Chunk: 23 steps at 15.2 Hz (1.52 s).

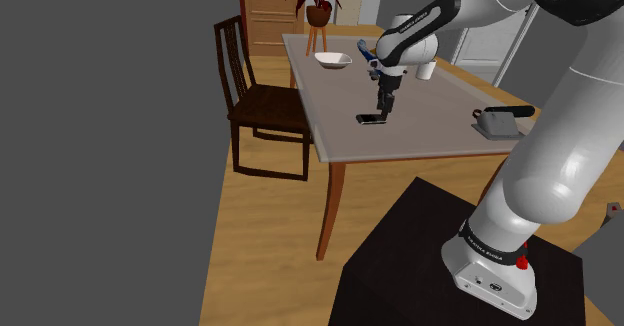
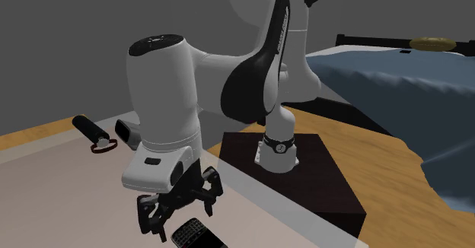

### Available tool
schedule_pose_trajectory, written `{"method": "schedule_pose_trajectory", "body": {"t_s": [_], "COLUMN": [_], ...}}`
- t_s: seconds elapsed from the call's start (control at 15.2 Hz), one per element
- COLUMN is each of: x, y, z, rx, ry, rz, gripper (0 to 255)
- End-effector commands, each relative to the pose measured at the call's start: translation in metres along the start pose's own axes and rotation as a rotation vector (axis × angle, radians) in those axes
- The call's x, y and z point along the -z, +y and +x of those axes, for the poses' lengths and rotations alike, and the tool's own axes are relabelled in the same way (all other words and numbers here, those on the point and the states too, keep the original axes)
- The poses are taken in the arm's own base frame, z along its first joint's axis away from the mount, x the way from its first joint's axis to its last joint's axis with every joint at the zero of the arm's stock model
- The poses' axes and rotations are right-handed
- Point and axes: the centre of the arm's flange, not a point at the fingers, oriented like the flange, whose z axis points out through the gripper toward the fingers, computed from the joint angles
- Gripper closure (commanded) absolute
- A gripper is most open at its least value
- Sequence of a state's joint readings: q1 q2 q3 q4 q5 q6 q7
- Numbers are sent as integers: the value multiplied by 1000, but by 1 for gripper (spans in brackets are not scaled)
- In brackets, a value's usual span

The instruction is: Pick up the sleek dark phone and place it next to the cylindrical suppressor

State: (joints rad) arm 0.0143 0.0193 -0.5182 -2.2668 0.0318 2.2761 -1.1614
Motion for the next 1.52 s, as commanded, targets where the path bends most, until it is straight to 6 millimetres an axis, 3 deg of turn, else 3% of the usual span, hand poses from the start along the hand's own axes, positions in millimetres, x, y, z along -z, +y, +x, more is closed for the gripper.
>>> {"method": "schedule_pose_trajectory", "body": {"t_s": [0.0,0.13,0.59,0.66,1.25,1.45], "x": [-11,-19,-19,-19,-19,-3], "y": [0,0,0,0,0,0], "z": [0,0,0,0,0,0], "rx": [0,0,0,0,0,0], "ry": [0,0,0,0,0,0], "rz": [-1,-1,-1,-1,-1,-1], "gripper": [0,0,0,255,255,255]}}
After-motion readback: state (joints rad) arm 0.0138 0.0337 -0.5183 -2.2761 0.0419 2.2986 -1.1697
